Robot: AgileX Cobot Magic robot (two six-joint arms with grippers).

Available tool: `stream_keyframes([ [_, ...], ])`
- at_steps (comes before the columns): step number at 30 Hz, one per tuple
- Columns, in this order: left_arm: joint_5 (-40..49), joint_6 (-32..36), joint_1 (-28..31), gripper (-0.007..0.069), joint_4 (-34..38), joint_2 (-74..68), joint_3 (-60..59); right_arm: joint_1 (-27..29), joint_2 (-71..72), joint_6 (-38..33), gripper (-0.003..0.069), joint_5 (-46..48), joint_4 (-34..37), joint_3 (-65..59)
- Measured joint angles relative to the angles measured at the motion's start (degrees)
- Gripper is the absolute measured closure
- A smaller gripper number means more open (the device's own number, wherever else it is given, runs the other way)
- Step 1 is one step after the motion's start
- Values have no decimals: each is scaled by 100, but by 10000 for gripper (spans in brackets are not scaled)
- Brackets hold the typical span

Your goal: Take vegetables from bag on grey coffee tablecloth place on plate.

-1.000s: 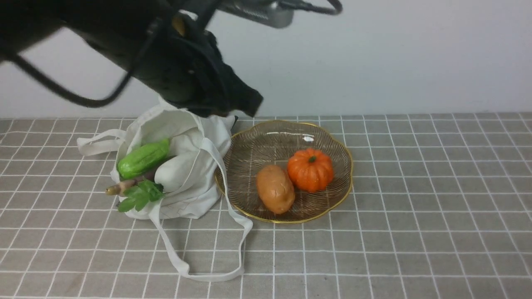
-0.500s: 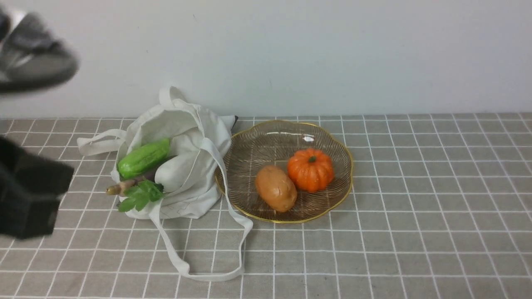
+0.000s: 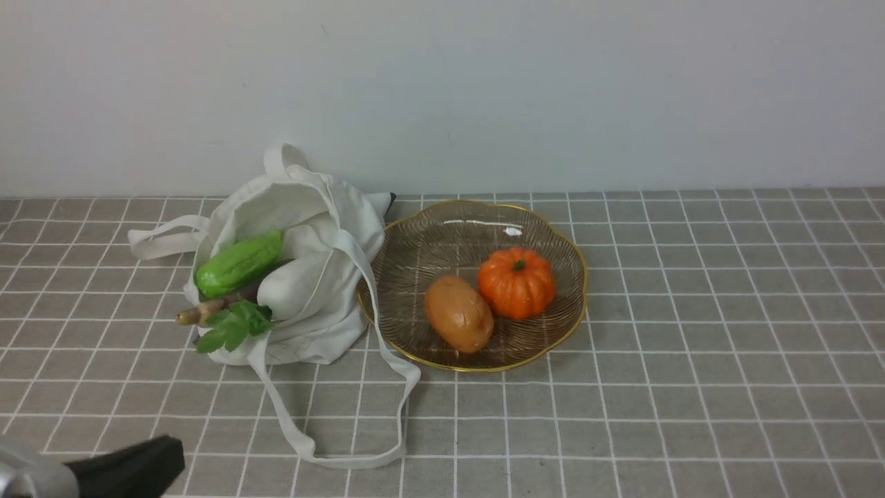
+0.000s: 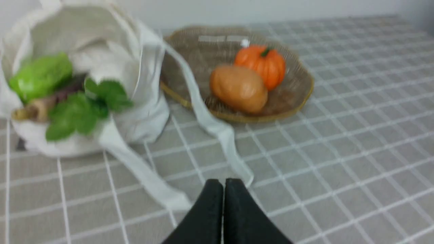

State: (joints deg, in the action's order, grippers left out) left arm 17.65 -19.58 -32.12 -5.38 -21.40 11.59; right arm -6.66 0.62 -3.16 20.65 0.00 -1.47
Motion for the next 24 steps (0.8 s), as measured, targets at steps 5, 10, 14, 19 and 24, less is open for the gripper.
stream_keyframes([
  [5,-34,-17,0,633,0,16,-300,0,0,0,673,0,0,0],
  [10,-59,0,0,633,-289,16,-313,0,0,0,673,0,0,0],
  [14,-9,246,89,633,-445,166,-313,0,0,0,673,0,0,0],
  [19,248,676,585,633,-237,727,-386,0,0,0,673,0,0,0],
  [24,340,1300,1699,633,280,1537,-713,0,0,0,673,0,0,0],
])
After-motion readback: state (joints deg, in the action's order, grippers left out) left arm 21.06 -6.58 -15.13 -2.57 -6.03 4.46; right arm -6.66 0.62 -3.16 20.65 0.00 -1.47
